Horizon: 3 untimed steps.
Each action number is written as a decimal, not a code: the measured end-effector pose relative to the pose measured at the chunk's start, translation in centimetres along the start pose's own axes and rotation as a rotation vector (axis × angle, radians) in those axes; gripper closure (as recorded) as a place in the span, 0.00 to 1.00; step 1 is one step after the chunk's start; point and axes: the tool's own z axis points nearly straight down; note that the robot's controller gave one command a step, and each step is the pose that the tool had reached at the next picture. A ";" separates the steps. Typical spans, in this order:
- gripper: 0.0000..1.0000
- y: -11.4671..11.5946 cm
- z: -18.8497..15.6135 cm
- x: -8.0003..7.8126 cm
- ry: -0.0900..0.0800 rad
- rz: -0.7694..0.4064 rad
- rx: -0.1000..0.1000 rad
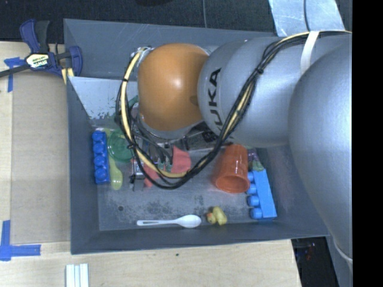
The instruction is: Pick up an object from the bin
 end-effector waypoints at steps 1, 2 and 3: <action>0.00 -0.1 -0.5 -0.2 -0.007 0.004 -0.002; 0.00 -7.7 8.8 -4.9 -0.013 -0.075 -0.002; 0.00 -9.5 6.9 -5.8 -0.016 -0.141 -0.005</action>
Offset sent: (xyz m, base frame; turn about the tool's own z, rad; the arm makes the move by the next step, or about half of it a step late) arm 0.0536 -0.0897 -0.1071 -0.0869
